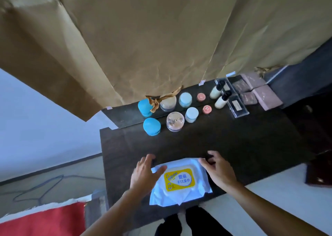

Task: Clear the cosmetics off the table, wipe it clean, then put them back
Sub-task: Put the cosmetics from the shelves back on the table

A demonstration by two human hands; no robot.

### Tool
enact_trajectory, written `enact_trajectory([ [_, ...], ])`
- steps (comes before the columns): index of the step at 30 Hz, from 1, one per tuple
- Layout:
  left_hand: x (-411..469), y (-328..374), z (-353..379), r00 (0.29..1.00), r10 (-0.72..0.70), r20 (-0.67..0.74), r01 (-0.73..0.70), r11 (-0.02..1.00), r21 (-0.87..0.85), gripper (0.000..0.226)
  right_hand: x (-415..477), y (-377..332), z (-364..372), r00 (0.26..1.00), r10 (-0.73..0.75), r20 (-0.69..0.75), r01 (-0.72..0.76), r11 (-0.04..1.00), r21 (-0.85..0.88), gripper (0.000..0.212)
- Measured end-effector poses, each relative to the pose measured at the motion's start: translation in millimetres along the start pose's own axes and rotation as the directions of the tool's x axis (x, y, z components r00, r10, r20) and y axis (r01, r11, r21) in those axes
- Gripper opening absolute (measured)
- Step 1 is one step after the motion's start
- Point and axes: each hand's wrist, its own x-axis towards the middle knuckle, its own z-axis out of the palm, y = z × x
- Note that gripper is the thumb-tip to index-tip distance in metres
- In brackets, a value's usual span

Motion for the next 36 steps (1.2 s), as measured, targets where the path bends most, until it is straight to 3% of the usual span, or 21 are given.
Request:
enact_trajectory([
  [3,-5,-2,4,0.993,-0.008,0.121,0.009,1.0,-0.004,0.052,-21,10,9,0.986,0.112,0.12,-0.117,0.992,0.039,0.043],
  [6,-5,7,8,0.996,-0.056,0.074,0.064,0.991,-0.118,0.037,-38,14,19,0.936,0.196,0.294,-0.279,0.92,0.274,0.039],
  [8,-6,18,10,0.996,-0.071,0.058,0.079,0.985,-0.154,0.023,-42,18,22,0.921,0.213,0.326,-0.333,0.866,0.373,0.031],
  [12,-10,54,18,0.998,-0.036,0.044,0.043,0.986,-0.163,0.013,-41,32,4,0.929,0.25,0.272,-0.353,0.819,0.452,0.03],
  [18,1,153,36,0.997,0.073,0.02,-0.065,0.964,-0.258,0.023,-20,69,-83,0.961,0.25,0.12,-0.275,0.802,0.531,0.033],
  [25,20,272,95,0.994,0.11,0.003,-0.098,0.903,-0.419,0.034,11,118,-206,0.975,0.214,-0.061,-0.136,0.789,0.599,0.019],
  [29,26,324,136,0.995,0.101,0.003,-0.086,0.866,-0.493,0.035,27,157,-254,0.956,0.257,-0.143,-0.123,0.791,0.599,0.018],
  [36,48,397,184,0.993,0.067,0.093,-0.007,0.843,-0.537,0.044,57,200,-293,0.891,0.406,-0.201,-0.154,0.688,0.709,0.028],
])
